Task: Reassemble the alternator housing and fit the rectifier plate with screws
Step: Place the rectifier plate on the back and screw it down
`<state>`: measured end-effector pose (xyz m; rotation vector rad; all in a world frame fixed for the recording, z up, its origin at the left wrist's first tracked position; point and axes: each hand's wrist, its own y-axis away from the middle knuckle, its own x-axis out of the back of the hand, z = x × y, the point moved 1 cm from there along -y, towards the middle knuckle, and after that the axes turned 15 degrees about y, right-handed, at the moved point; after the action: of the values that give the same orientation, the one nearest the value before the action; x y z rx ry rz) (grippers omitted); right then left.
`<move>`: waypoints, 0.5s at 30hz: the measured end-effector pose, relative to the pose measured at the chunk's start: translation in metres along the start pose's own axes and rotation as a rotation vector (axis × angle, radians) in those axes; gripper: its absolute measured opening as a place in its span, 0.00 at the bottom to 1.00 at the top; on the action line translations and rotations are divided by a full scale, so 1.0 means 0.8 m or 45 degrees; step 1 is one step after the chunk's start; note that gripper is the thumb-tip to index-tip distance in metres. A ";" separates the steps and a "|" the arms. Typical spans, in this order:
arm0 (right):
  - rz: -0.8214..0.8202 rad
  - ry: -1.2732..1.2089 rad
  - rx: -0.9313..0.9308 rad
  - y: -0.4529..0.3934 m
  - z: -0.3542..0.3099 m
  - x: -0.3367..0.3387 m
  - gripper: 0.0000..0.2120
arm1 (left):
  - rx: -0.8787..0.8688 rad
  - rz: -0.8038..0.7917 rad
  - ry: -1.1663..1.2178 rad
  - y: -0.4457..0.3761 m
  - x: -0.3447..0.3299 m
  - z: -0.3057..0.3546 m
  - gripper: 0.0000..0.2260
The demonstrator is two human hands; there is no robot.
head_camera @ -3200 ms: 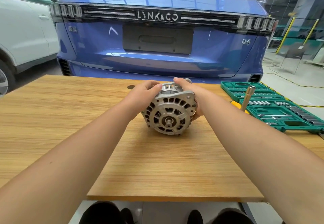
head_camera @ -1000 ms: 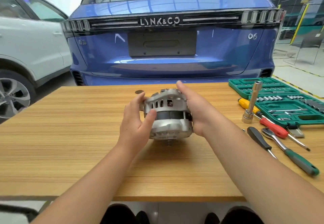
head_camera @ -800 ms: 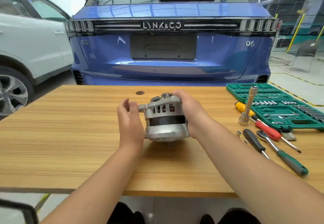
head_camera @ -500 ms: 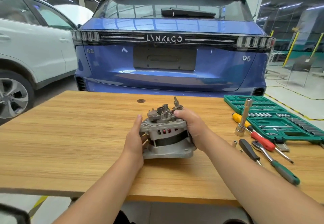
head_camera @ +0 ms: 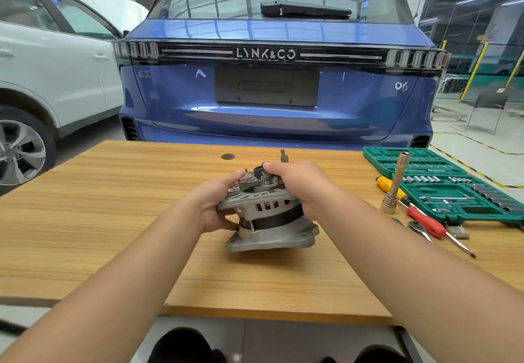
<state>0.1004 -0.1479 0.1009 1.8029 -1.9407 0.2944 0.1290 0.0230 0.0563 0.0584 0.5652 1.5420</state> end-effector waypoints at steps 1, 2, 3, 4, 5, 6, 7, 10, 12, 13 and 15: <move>0.023 0.037 0.025 0.001 0.002 -0.002 0.18 | -0.033 0.010 -0.006 0.001 0.001 -0.006 0.20; 0.044 0.095 0.054 0.004 0.003 -0.004 0.19 | -0.071 0.012 0.003 0.003 0.005 -0.013 0.20; 0.064 0.169 0.093 0.005 0.006 -0.007 0.21 | -0.108 0.010 0.022 0.005 0.010 -0.020 0.21; 0.091 0.243 0.131 0.008 0.008 -0.010 0.23 | -0.139 0.002 0.047 0.006 0.015 -0.028 0.21; 0.120 0.292 0.168 0.011 0.011 -0.013 0.25 | -0.170 -0.009 0.081 0.007 0.020 -0.035 0.22; 0.140 0.313 0.201 0.014 0.015 -0.015 0.26 | -0.202 -0.019 0.120 0.009 0.021 -0.040 0.22; 0.143 0.311 0.235 0.015 0.019 -0.014 0.26 | -0.236 -0.025 0.152 0.011 0.021 -0.044 0.23; 0.141 0.329 0.328 0.020 0.031 -0.006 0.26 | -0.321 -0.048 0.191 0.017 0.015 -0.050 0.21; 0.180 0.315 0.388 0.017 0.043 -0.001 0.36 | -0.385 -0.066 0.196 0.021 0.012 -0.054 0.21; 0.204 0.315 0.418 0.018 0.051 0.001 0.39 | -0.422 -0.063 0.186 0.023 0.010 -0.056 0.21; 0.241 0.318 0.495 0.020 0.070 0.005 0.36 | -0.526 -0.014 0.121 0.024 0.004 -0.062 0.21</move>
<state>0.0736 -0.1758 0.0566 1.7038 -1.9711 0.9705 0.0921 0.0113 0.0195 -0.3349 0.3109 1.6294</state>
